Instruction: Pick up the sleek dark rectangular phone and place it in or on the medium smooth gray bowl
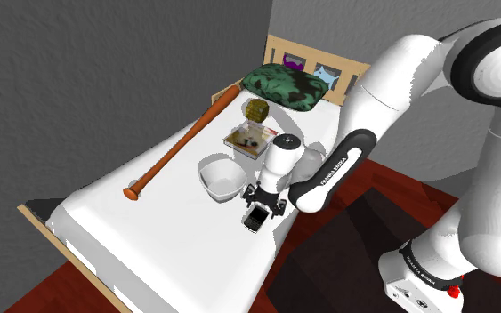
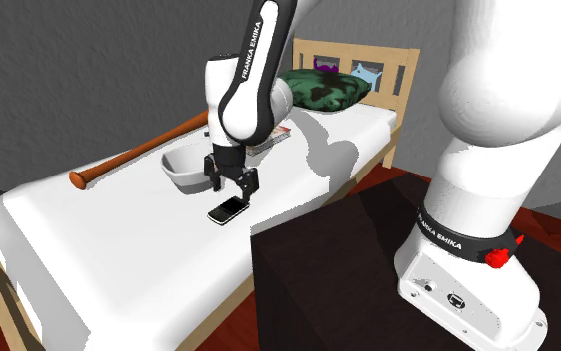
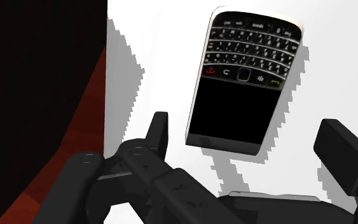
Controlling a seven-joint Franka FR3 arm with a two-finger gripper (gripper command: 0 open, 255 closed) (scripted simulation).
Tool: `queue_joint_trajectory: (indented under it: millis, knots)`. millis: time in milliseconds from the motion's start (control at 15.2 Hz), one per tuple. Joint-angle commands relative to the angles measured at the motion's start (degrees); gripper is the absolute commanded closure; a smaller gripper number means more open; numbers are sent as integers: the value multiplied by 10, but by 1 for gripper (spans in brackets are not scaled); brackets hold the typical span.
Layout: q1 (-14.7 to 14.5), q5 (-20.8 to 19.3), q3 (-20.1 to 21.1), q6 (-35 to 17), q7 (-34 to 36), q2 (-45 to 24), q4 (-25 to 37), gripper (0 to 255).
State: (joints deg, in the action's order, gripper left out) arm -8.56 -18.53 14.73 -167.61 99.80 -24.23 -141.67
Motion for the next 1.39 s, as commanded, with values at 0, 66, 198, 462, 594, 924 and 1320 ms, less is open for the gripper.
queue_joint_trajectory:
  millis: [0, 66, 198, 462, 594, 924, 1320]
  knots:
    - [-19, -11, -19, -13, 17, -22, 11, 0]
    - [-25, -15, -26, -19, 21, -31, 14, 0]
    - [-37, -22, -38, -31, 27, -49, 22, 0]
    - [-51, -29, -54, -45, 34, -73, 32, 0]
    - [-51, -29, -54, -45, 34, -73, 32, 0]
    - [-51, -29, -54, -45, 34, -73, 32, 255]
    - [-52, -29, -54, -46, 34, -73, 32, 255]
